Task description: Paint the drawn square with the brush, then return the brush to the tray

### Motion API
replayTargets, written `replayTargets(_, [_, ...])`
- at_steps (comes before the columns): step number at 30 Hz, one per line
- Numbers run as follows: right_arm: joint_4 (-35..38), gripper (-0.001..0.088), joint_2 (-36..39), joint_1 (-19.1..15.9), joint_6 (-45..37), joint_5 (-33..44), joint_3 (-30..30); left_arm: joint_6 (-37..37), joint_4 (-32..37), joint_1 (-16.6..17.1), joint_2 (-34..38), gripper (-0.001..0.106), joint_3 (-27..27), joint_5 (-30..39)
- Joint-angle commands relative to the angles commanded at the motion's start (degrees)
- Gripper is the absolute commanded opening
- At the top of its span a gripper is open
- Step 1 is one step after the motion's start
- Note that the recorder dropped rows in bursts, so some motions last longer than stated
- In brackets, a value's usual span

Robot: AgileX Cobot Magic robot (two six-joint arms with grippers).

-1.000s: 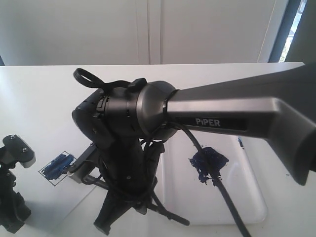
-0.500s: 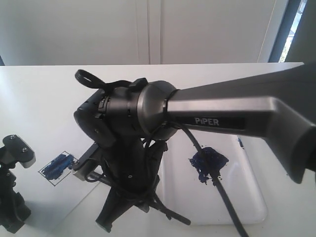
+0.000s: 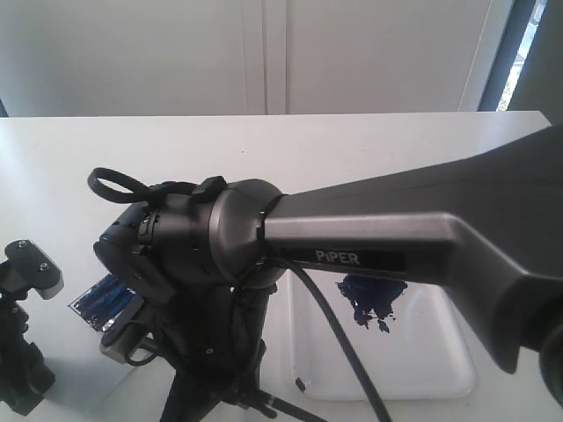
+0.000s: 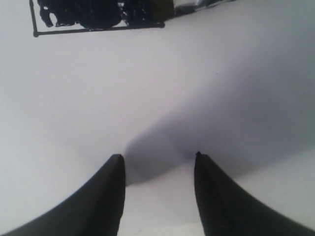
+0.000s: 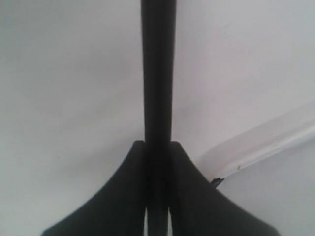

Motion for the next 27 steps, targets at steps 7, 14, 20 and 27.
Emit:
replayTargets(7, [-4.4, 0.0, 0.0, 0.0, 0.4, 0.0, -0.1, 0.0, 0.0, 0.0, 0.0, 0.05, 0.0, 0.0])
replayTargets(14, [-6.3, 0.0, 0.0, -1.9, 1.8, 0.0, -0.2, 0.0, 0.0, 0.0, 0.0, 0.05, 0.0, 0.1])
replayTargets(20, [-7.4, 0.0, 0.0, -4.0, 3.0, 0.0, -0.2, 0.0, 0.0, 0.0, 0.0, 0.05, 0.0, 0.3])
replayTargets(27, [-7.9, 0.0, 0.0, -5.0, 3.0, 0.0, -1.4, 0.0, 0.0, 0.0, 0.0, 0.05, 0.0, 0.3])
